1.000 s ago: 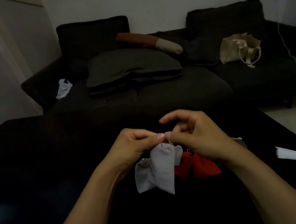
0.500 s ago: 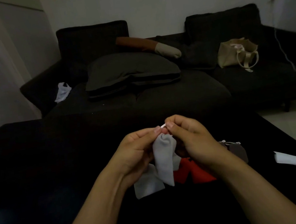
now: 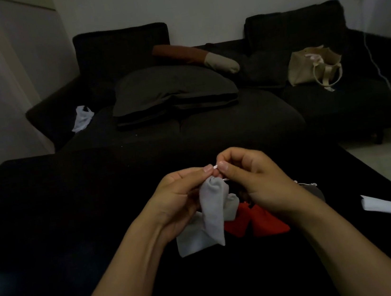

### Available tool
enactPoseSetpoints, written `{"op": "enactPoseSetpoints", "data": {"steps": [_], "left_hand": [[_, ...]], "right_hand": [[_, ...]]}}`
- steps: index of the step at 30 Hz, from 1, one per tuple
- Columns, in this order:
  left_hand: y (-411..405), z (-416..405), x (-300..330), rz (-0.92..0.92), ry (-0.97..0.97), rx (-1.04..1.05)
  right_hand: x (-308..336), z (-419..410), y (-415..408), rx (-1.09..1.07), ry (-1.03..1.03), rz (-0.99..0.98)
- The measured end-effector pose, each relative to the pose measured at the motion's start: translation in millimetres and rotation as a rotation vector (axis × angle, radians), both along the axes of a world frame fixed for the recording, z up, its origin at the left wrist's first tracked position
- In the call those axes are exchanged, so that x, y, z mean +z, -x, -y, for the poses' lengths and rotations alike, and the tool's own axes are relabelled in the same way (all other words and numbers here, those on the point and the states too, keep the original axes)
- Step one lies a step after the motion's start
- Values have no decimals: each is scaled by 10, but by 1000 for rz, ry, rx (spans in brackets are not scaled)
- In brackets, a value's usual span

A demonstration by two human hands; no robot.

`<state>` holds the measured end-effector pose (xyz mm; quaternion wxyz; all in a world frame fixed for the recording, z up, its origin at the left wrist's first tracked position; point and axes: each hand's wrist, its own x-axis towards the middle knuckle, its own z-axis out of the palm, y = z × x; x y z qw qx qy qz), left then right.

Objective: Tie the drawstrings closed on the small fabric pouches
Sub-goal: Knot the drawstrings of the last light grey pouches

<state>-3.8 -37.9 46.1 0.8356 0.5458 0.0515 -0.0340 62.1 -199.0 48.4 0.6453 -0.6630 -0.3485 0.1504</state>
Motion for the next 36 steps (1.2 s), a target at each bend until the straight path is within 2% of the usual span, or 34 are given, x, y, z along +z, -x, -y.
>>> {"op": "enactPoseSetpoints", "data": {"steps": [4, 8, 11, 19, 22, 25, 29, 36], "left_hand": [[-7, 27, -9, 2, 74, 17], [-20, 60, -31, -1, 157, 36], [-33, 67, -47, 11, 178, 80], [-62, 24, -94, 26, 73, 172], [-75, -22, -104, 77, 12, 215], [-55, -40, -94, 156, -120, 234], [-39, -65, -99, 235, -407, 245], [-17, -19, -102, 269, -580, 78]], "right_hand": [[5, -11, -8, 47, 2, -146], [-30, -59, 9, 67, -84, -269], [-31, -70, 18, 74, -92, -294], [23, 33, -26, -47, -23, 35], [85, 178, -94, -86, 161, 178], [148, 267, -100, -90, 300, 305], [227, 229, -16, -152, 351, 483], [313, 121, 108, -187, 571, 736]]}}
